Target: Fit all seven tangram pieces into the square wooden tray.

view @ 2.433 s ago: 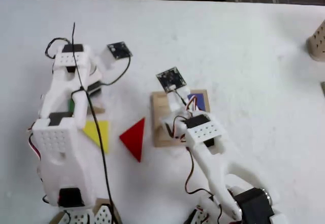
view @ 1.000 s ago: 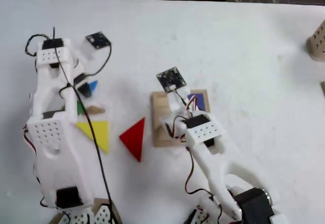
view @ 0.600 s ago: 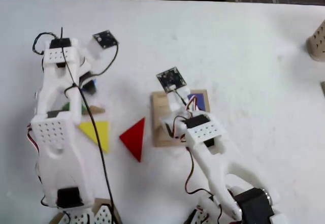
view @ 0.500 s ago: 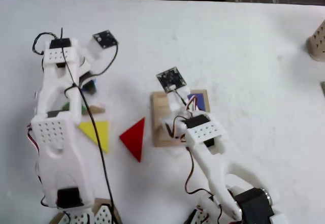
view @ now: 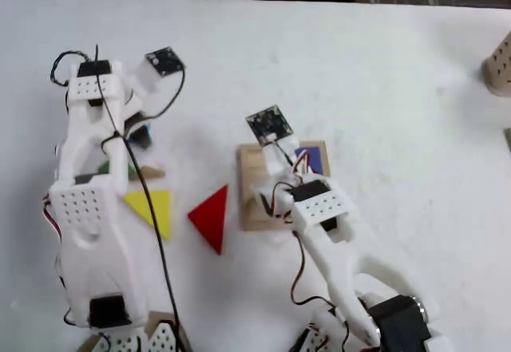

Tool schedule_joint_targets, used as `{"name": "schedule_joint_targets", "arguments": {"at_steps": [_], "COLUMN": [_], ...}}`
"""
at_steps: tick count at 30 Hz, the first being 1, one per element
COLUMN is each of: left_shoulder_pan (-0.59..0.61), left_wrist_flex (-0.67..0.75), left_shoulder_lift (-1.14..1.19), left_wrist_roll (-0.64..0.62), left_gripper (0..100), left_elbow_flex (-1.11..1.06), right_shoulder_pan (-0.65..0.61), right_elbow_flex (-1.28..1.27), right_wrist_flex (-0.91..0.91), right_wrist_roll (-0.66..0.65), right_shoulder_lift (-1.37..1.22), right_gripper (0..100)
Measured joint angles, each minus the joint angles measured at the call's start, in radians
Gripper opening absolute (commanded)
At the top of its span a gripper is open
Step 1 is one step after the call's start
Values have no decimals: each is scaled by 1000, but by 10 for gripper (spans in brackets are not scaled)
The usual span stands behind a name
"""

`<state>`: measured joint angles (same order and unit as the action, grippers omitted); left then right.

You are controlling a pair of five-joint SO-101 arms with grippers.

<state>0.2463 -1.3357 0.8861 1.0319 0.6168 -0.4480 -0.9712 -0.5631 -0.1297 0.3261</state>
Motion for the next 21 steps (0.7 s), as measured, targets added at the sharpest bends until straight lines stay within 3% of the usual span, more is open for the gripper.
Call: {"name": "schedule_joint_targets", "arguments": {"at_steps": [3,9,21], "left_shoulder_pan": [2,5,0], "left_wrist_flex": [0,-5,-64], "left_shoulder_lift": [3,6,8], "left_wrist_roll": [0,0,84], "left_gripper": [224,67,64], "left_elbow_flex": [2,-3,2], "right_shoulder_pan": [0,0,0], "right_elbow_flex": [0,0,0], "right_wrist_flex": [0,0,0], "right_wrist_roll": [0,0,0], "right_shoulder_lift": [0,0,0], "right_gripper": [45,45,45]}}
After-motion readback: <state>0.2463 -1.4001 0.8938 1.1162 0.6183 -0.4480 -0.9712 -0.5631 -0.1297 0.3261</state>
